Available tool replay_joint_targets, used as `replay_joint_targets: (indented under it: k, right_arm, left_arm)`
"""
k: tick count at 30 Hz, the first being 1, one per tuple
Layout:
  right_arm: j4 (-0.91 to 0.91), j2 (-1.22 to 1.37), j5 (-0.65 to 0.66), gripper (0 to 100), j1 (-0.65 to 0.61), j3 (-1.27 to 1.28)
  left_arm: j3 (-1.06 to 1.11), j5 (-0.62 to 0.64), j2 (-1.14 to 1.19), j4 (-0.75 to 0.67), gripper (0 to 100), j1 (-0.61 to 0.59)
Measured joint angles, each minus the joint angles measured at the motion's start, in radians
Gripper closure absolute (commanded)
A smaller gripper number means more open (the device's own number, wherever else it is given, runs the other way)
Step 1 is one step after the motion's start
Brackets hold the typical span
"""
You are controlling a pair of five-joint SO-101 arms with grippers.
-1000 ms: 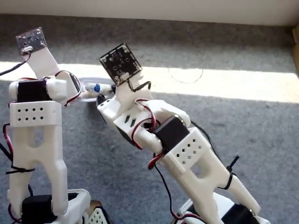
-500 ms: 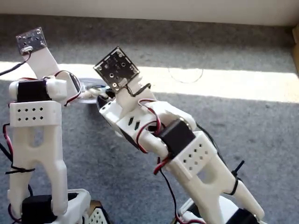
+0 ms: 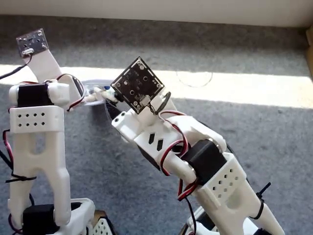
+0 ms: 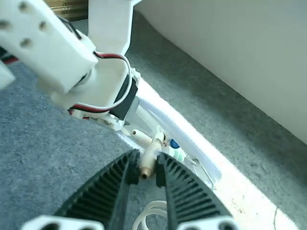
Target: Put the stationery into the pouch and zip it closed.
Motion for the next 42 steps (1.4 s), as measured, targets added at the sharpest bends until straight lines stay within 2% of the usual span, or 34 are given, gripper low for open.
replay_joint_targets:
  k: [8,22,29,35,42]
  right_arm:
    - [0.061,0.009,0.000,98.7,0.002,-0.071]
    - [0.404,0.307,0.000,98.6,0.041,-0.565]
    - [0.525,0.450,0.054,98.5,0.041,-0.749]
    - [0.615,0.528,0.057,98.3,0.041,-0.810]
    - [0.624,0.542,0.101,98.3,0.041,-0.810]
  left_arm:
    - [0.000,0.000,0.000,0.000,96,0.000]
    - [0.000,0.000,0.000,-0.003,96,0.000]
    - [0.000,0.000,0.000,-0.003,96,0.000]
    - [0.000,0.000,0.000,-0.003,96,0.000]
    - [0.000,0.000,0.000,-0.003,96,0.000]
